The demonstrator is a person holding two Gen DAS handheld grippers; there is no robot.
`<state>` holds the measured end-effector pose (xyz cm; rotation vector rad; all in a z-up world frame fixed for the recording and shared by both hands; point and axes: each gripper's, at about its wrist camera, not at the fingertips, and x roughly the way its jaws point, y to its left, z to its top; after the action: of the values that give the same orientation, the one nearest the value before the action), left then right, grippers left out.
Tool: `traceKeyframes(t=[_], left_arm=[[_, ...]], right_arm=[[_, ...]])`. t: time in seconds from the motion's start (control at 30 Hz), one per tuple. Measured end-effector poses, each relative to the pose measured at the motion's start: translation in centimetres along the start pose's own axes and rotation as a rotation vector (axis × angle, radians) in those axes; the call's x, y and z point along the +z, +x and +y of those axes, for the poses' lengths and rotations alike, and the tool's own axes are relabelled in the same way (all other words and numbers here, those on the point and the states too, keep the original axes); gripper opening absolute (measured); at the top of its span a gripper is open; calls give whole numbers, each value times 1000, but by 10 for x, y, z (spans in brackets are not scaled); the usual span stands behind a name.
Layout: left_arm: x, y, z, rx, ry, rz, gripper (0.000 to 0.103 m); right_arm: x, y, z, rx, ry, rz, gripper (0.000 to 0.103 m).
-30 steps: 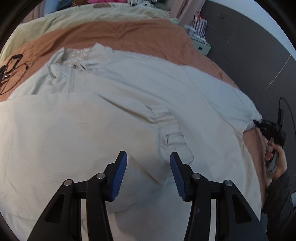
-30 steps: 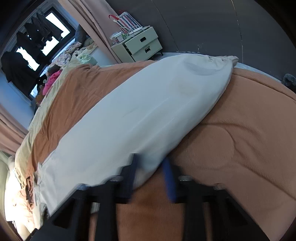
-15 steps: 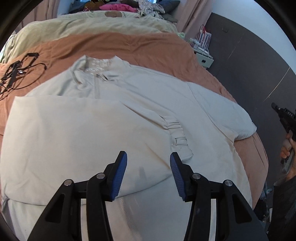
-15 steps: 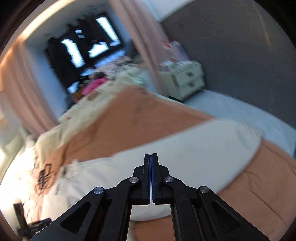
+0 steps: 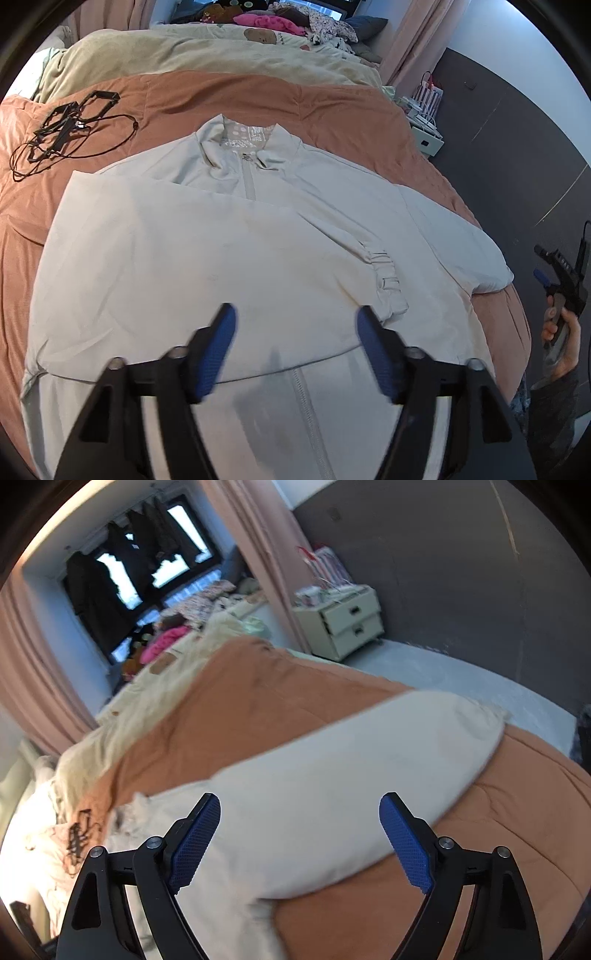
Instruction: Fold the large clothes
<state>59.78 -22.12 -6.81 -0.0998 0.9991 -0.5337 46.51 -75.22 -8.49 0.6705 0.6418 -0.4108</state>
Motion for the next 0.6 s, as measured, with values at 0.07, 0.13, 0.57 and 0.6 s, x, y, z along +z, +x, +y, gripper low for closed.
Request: traceKeyframes(t=[0.07,0.13,0.57,0.6], left_arm=[[-1,8,-6,-11,3,-5,80],[-2,21,-14,-11,17,14,80],[-8,97,-65,3,122,85,80],[-9,99,-65,4,128,91,80]], right_arm=[[-3,11,-24,-21,38,18,89],[-6,23,-50,-38,84,38,89],[-23,109,-143,-70,238,152,68],[-22,113,-146,-66,243,143,64]])
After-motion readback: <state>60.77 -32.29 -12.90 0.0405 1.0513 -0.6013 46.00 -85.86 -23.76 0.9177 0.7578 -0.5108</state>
